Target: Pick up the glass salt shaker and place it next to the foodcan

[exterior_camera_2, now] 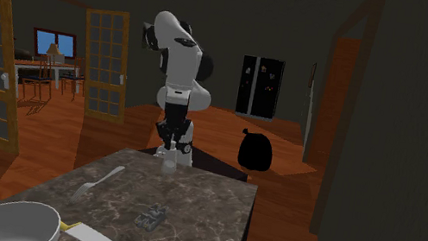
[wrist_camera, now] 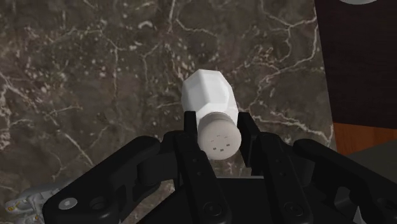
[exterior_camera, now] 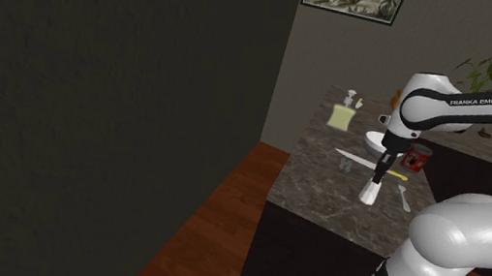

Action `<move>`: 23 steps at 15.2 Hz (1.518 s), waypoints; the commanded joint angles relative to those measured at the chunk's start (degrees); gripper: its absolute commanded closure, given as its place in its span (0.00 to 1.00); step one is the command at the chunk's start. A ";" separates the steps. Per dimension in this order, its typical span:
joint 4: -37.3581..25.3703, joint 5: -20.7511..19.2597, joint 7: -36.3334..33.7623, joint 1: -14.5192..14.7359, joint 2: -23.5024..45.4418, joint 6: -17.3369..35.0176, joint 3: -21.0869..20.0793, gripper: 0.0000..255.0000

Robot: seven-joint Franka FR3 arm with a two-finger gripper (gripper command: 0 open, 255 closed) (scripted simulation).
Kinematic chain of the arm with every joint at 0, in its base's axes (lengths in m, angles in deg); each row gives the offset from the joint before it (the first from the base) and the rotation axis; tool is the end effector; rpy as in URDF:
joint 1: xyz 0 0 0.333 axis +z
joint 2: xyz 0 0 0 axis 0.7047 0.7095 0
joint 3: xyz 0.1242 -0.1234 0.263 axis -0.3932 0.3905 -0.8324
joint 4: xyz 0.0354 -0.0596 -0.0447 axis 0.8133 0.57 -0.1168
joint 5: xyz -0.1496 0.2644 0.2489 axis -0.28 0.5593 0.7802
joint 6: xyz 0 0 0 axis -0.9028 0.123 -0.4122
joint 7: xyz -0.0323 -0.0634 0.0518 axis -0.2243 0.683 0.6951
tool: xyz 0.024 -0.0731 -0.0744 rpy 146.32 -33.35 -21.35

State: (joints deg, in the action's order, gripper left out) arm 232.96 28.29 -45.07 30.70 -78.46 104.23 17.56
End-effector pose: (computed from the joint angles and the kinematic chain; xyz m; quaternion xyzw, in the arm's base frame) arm 0.2203 -0.2138 0.3744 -0.9976 -0.0502 0.0423 0.0198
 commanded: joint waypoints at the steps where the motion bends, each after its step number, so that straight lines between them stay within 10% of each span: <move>1: -0.96 0.61 0.01 0.06 -1.17 -2.16 -0.80 1.00; 23: -15.51 5.91 0.91 1.64 -4.80 -20.26 -6.70 1.00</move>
State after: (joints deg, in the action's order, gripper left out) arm 218.28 34.07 -44.33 32.31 -83.29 84.76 10.97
